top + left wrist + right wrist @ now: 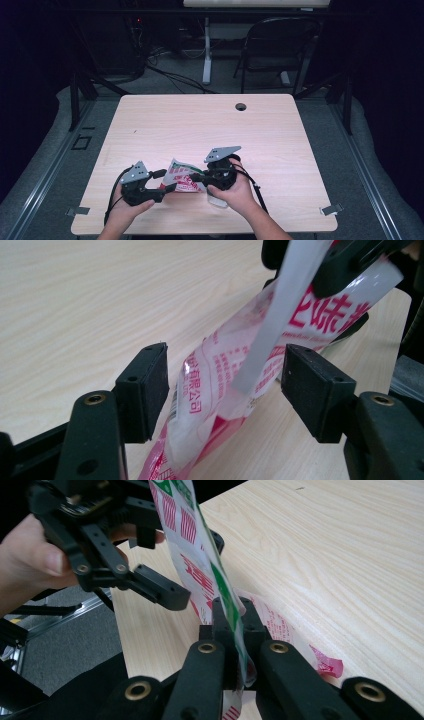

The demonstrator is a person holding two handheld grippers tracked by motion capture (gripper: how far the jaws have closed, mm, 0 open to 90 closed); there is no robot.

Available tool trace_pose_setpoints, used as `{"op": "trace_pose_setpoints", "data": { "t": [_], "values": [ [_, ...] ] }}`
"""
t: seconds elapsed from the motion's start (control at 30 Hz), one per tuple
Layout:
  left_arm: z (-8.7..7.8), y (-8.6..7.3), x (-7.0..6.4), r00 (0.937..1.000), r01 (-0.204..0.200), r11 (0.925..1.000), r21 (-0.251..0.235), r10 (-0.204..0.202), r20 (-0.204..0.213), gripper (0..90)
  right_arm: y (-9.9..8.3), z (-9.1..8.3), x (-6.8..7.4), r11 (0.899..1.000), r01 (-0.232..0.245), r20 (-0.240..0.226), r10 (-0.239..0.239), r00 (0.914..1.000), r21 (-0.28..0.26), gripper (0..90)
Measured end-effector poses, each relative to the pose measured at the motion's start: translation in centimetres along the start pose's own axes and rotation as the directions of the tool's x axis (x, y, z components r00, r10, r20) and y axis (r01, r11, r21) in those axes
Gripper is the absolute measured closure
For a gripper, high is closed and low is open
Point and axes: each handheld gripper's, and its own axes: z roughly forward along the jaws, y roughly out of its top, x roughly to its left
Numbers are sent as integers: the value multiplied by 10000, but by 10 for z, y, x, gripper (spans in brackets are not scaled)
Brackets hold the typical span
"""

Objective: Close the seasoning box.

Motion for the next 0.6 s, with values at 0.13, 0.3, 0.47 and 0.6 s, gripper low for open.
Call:
{"op": "trace_pose_setpoints", "data": {
  "t": [0.13, 0.3, 0.47, 0.6],
  "values": [
    [5, -7, 3, 9999, 129, 9999, 64, -130, 63, 335, 1, -3, 2, 9999, 19, -47, -20, 10000, -127, 900],
    [12, -14, 5, 9998, 179, 9997, 174, -181, 129, 310, 4, -7, 4, 9999, 70, -75, -71, 9999, -111, 900],
    [19, -19, 4, 9998, 60, 9996, 260, -65, 201, 288, 7, -11, 6, 9998, 165, -38, -165, 9999, -93, 900],
    [23, -22, 3, 9995, 0, 9995, 311, -9, 311, 280, 9, -14, 6, 9997, 201, -63, -202, 9998, -135, 900]
  ]
}}
